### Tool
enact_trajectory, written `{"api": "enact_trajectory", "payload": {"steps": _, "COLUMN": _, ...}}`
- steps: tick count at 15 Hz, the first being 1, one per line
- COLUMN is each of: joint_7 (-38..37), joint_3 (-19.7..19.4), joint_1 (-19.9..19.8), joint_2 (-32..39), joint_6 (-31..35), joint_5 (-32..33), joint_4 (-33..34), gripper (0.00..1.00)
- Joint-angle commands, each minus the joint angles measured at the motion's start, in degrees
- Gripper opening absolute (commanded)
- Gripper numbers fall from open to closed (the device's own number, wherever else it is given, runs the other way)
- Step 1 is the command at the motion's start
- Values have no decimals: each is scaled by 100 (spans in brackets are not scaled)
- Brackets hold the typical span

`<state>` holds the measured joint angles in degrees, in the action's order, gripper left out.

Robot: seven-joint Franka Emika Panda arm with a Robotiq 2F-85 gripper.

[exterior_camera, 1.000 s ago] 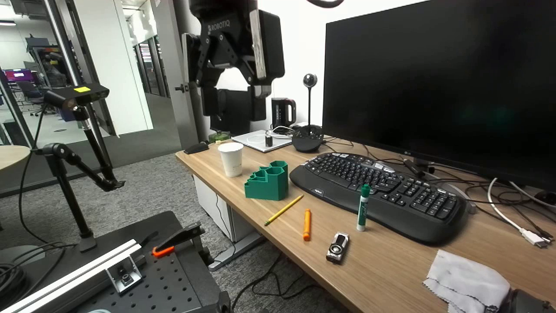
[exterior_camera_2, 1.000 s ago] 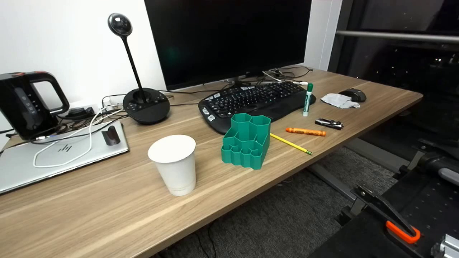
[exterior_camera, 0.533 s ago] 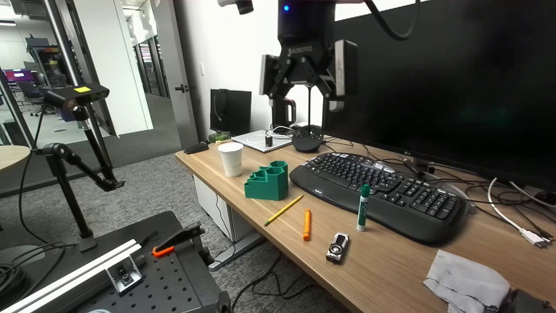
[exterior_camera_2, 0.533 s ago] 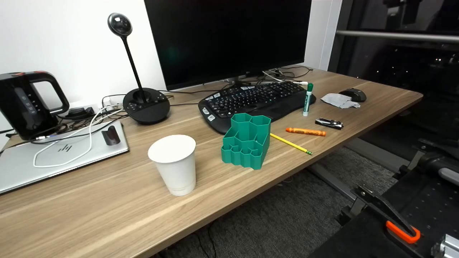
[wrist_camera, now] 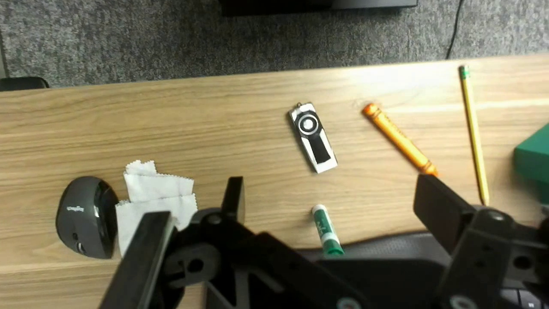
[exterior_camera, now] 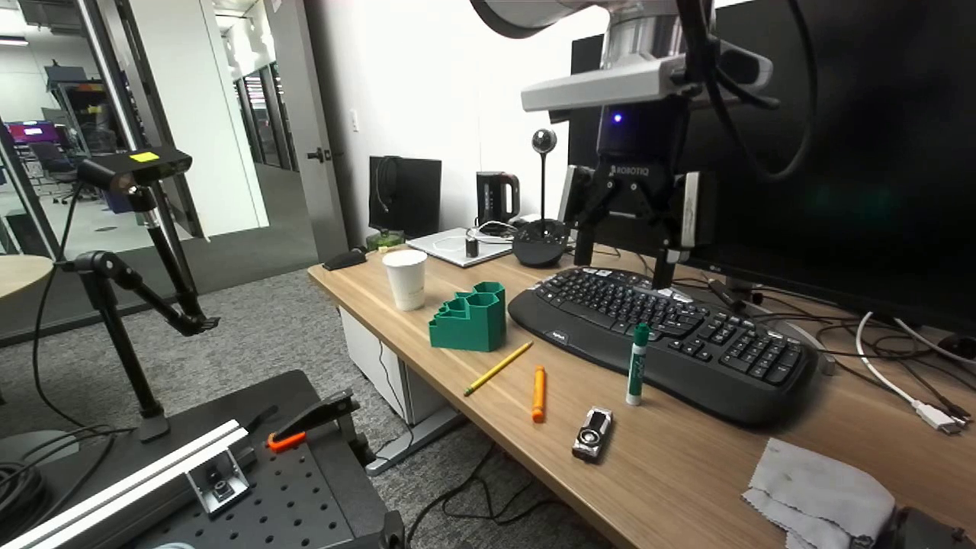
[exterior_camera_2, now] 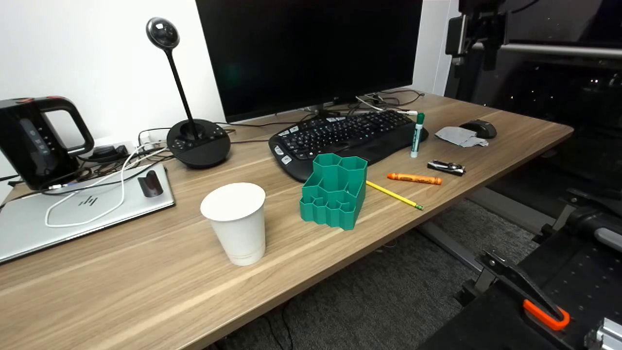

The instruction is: Move the marker forward

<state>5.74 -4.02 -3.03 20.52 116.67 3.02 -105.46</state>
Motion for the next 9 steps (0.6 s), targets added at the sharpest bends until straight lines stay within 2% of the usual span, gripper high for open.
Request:
{"api": "enact_trajectory", "payload": {"steps": 1, "joint_7": -360, "joint_3": 117, "joint_1": -38, "joint_2": 893, "joint_6": 101, "joint_5": -355, "joint_4": 1001, "gripper": 100}}
{"api": "enact_trajectory", "payload": {"steps": 4, "joint_7": -654, "joint_3": 136, "joint_1": 65, "joint_2": 1484, "joint_6": 234, "joint_5": -310, "joint_4": 1558, "gripper": 100}}
{"api": "enact_trajectory", "payload": {"steps": 9, "joint_7": -962, "joint_3": 143, "joint_1": 200, "joint_2": 2185, "joint_6": 17, "joint_5": -258, "joint_4": 2218, "gripper": 100}}
